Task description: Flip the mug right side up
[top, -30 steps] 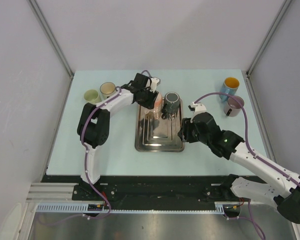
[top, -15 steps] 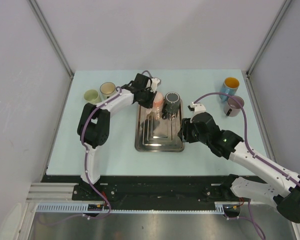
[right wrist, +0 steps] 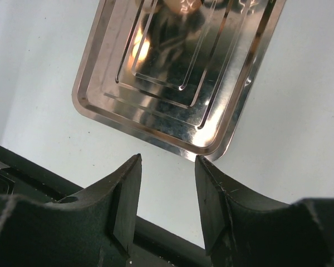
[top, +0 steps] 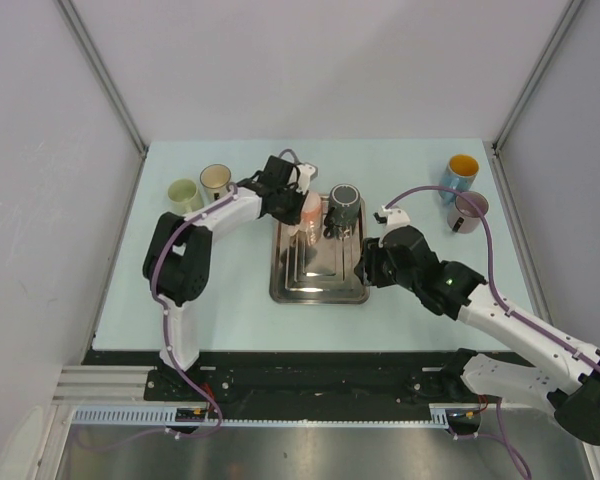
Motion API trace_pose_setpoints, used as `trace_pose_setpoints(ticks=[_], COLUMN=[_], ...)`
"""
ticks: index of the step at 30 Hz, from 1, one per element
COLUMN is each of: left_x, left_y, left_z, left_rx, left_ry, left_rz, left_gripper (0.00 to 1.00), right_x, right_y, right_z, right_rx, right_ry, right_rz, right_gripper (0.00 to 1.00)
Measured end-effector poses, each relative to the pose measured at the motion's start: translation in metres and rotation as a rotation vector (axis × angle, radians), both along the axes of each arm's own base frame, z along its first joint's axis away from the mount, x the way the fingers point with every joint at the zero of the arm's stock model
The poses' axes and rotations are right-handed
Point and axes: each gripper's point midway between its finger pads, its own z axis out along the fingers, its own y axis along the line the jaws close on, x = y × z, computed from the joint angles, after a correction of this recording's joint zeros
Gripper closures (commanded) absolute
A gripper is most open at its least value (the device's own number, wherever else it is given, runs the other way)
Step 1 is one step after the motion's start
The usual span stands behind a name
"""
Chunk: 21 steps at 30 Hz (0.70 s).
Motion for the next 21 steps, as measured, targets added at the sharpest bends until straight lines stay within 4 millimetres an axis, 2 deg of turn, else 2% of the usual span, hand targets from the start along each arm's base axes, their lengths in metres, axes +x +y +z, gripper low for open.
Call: trace_pose_setpoints(ticks=[13, 21], left_x=[-0.039, -0.06], left_y=[0.023, 0.03], left_z=[-0.001, -0.001], left_rx=[-0.034, -0.152], left_ry=[0.022, 0.007], left_rz=[0.146, 0.287], left_gripper=[1.0, 1.0], right_x=[-0.002, -0.003], right_y=[0.002, 0.004], right_z=[0.0, 0.001], right_rx=[-0.007, -0.002], right_ry=[-0.007, -0.009], right_rz=[0.004, 0.0], right_gripper=[0.52, 0.52])
